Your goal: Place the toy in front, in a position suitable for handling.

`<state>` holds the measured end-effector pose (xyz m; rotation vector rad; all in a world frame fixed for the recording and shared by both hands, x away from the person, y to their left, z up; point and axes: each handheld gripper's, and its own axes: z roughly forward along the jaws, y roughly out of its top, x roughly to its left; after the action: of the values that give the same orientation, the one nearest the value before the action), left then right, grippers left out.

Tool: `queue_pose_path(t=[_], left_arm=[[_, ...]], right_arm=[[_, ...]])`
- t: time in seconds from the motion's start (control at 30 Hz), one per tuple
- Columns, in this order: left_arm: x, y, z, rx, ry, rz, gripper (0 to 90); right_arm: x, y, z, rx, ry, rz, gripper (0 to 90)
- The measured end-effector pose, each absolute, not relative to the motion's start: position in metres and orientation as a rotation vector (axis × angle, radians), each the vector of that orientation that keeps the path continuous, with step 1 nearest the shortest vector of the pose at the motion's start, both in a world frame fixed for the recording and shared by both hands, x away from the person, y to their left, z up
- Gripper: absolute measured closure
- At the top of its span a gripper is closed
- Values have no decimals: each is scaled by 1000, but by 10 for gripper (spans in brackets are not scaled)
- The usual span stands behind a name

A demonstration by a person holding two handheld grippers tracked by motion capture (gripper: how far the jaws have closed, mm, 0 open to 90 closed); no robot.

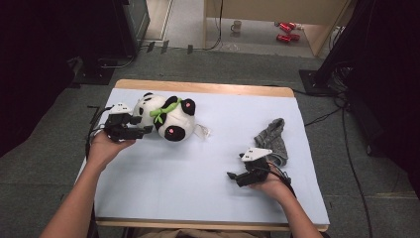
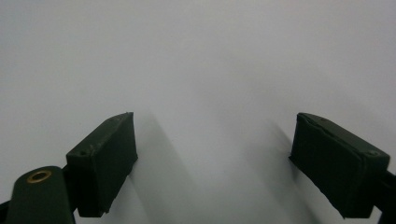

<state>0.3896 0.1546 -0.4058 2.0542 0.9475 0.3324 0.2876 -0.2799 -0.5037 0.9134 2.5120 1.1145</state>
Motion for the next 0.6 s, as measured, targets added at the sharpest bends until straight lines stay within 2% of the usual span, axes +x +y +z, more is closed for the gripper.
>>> queue_pose_path(t=[0.3, 0.6], left_arm=[[406, 139, -394, 2093, 907, 356, 364], [414, 124, -398, 2104, 875, 365, 339]], right_arm=[[288, -280, -504, 912, 2512, 1114, 136], [288, -280, -504, 912, 2512, 1114, 136]])
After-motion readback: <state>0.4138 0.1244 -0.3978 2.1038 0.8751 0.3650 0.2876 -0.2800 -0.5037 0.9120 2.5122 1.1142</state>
